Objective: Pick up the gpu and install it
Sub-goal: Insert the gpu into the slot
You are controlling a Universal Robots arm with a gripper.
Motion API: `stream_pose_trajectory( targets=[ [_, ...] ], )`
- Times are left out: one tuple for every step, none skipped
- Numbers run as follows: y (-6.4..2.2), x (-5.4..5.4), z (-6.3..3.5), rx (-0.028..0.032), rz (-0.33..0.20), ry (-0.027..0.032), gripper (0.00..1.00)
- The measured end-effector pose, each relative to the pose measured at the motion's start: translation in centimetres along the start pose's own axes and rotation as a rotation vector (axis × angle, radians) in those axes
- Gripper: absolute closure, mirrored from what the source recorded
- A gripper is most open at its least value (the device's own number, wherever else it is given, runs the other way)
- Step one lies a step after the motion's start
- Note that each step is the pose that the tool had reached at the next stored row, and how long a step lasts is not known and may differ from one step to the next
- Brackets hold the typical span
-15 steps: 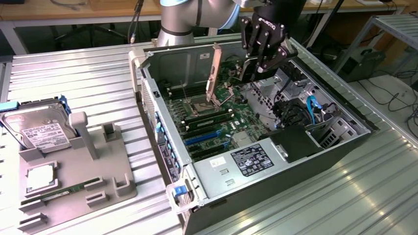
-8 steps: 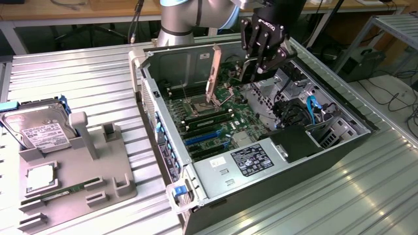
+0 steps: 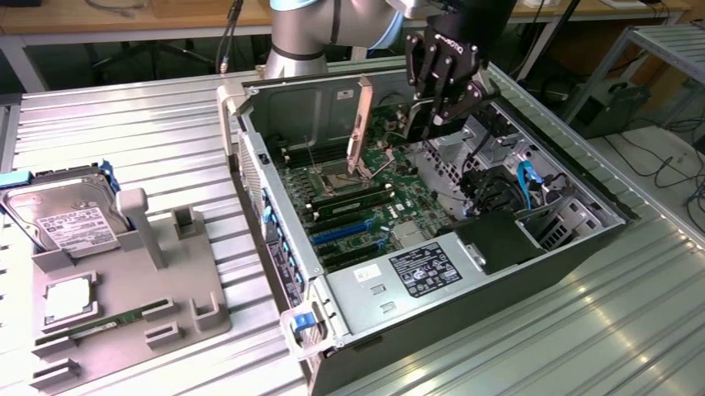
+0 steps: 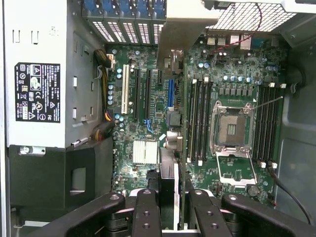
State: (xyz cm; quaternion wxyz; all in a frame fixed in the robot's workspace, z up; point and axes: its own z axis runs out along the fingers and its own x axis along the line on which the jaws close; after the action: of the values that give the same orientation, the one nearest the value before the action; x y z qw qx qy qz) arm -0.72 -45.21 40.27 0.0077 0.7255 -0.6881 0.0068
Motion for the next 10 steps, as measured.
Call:
stream_pose_trajectory(
  targets=[
    [0.0,0.0,0.02,0.0,0.0,0.0,0.72],
    [0.0,0.0,0.04,0.0,0.0,-0.0001,0.72],
    [0.0,0.0,0.06,0.0,0.0,0.0,0.72],
    [0.0,0.0,0.09,0.0,0.0,-0.0001,0.72],
    [0.0,0.0,0.12,0.0,0.0,-0.0001,0.72],
    [0.0,0.0,0.13,0.0,0.0,-0.0001,0.72],
    [0.0,0.0,0.16,0.0,0.0,-0.0001,0.72],
    [0.0,0.0,0.18,0.0,0.0,0.0,0.72],
    [0.0,0.0,0.2,0.0,0.0,-0.0001,0.72],
    [0.0,-0.01,0.23,0.0,0.0,0.0,0.72]
  ],
)
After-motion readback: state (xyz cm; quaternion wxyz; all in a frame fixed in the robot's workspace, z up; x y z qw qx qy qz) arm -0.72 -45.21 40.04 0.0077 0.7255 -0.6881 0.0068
